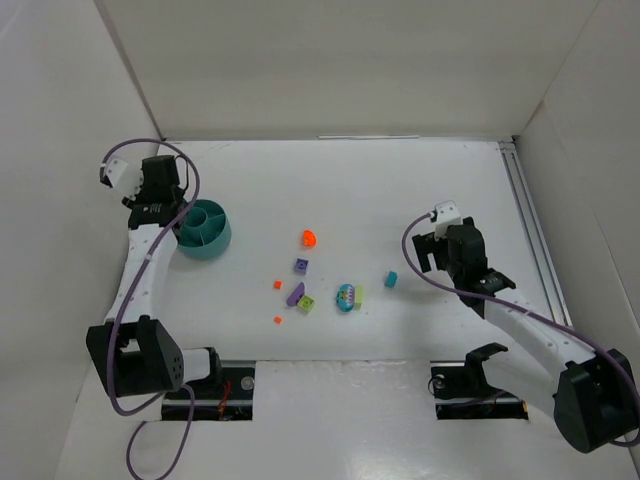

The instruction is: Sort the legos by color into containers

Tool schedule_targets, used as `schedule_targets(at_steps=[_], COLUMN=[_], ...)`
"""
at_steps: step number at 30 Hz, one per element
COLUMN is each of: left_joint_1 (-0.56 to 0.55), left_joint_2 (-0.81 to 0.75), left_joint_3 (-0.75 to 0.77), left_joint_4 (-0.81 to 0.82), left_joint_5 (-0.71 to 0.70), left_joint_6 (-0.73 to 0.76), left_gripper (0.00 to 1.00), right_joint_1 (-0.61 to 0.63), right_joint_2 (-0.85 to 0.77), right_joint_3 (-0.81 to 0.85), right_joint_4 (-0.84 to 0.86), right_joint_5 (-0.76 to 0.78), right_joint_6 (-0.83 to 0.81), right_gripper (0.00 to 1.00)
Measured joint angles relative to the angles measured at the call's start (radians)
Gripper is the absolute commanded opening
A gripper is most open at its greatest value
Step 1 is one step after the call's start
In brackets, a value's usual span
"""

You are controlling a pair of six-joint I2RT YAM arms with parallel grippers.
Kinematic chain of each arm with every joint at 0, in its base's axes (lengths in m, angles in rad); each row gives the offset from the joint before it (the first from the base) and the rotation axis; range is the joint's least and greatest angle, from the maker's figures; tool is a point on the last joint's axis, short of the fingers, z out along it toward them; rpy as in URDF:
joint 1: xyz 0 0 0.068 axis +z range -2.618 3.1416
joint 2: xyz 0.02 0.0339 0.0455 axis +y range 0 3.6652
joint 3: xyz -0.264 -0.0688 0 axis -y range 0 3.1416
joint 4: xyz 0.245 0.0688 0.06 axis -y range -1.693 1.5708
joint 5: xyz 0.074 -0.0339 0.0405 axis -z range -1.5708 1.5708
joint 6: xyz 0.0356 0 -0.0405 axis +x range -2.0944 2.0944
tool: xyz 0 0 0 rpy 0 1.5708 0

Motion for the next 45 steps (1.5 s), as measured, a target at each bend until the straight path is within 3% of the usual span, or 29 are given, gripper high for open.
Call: schedule_targets(at_steps=[10,19,38,45], left_joint_1=[0.137,0.136,0.096,0.090], left_joint_2=[0.151,0.294,0.377,0.367], left_joint_3=[0.074,0.085,0.094,0.071], left_joint_4=[0.057,0.101,0.145,0.148], left_joint_5=[-0.021,0.011,0.076,0.076], left_joint_6=[0.041,0.069,0.109,0.106], left_gripper=[0.24,0.25,0.25,0.45], right_joint_1=[0.000,-0.001,-0.002,-0.002], right_joint_2=[0.000,0.014,-0.008,-0.018], right_joint_3=[0.000,0.000,0.000,0.000], right_joint_4=[-0.003,-0.004,-0.006,-0.007], right_joint_5=[0.043,0.058,0.058,0.058], right_joint_6=[0.000,0.000,0.000,0.000], right_gripper=[1.00,1.00,1.00,1.00])
